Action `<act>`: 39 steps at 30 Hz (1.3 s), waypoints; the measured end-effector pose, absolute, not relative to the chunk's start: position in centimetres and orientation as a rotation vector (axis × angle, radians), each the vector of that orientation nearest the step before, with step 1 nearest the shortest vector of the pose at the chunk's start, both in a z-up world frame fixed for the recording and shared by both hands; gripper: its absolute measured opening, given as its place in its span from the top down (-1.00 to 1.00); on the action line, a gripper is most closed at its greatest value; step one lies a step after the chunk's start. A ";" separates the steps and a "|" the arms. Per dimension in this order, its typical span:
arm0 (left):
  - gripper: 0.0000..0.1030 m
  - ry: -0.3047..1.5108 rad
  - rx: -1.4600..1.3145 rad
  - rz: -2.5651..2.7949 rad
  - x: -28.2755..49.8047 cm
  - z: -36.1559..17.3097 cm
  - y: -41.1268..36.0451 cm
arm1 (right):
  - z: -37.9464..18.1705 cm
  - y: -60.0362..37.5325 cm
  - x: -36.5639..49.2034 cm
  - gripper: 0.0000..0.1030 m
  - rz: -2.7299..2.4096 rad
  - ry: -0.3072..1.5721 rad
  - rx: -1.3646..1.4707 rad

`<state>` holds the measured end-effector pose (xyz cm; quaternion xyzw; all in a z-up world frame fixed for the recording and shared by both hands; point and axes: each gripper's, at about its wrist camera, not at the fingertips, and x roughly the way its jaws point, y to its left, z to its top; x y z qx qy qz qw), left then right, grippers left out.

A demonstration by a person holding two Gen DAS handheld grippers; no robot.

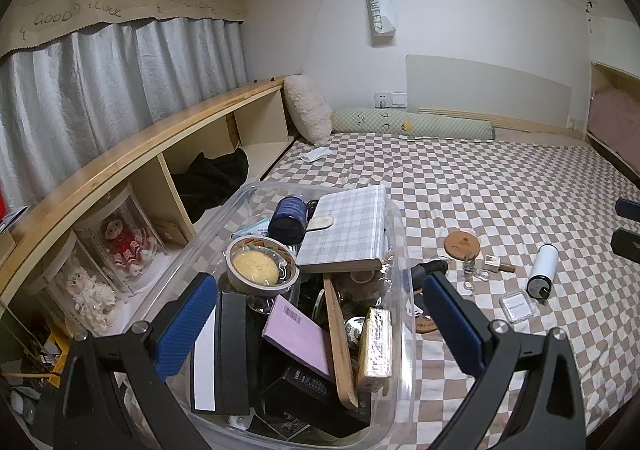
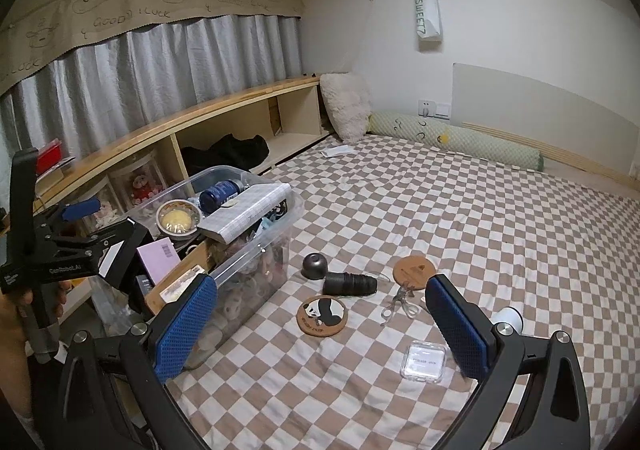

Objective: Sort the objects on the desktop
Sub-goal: 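Move the right tool back over the remaining items on the bed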

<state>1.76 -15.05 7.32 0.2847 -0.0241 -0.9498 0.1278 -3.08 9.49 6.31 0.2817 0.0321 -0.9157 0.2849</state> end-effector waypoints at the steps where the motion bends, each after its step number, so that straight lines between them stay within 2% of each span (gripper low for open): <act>1: -1.00 -0.071 0.829 -2.763 1.7 7.3 -15.0 | 6.3 9.5 -3.1 -1.00 -2.450 0.087 0.754; 24: -1.00 -0.148 0.946 -2.838 -1.5 5.2 -10.2 | 3.8 14.9 -4.9 -1.00 -2.581 0.008 0.848; 32: -1.00 -0.188 1.024 -2.875 -3.1 3.6 -7.5 | 1.6 18.1 -6.1 -1.00 -2.539 -0.018 1.049; 39: -1.00 -0.308 1.073 -2.910 -4.3 1.5 -4.2 | -1.7 20.9 -7.1 -1.00 -2.505 -0.066 1.193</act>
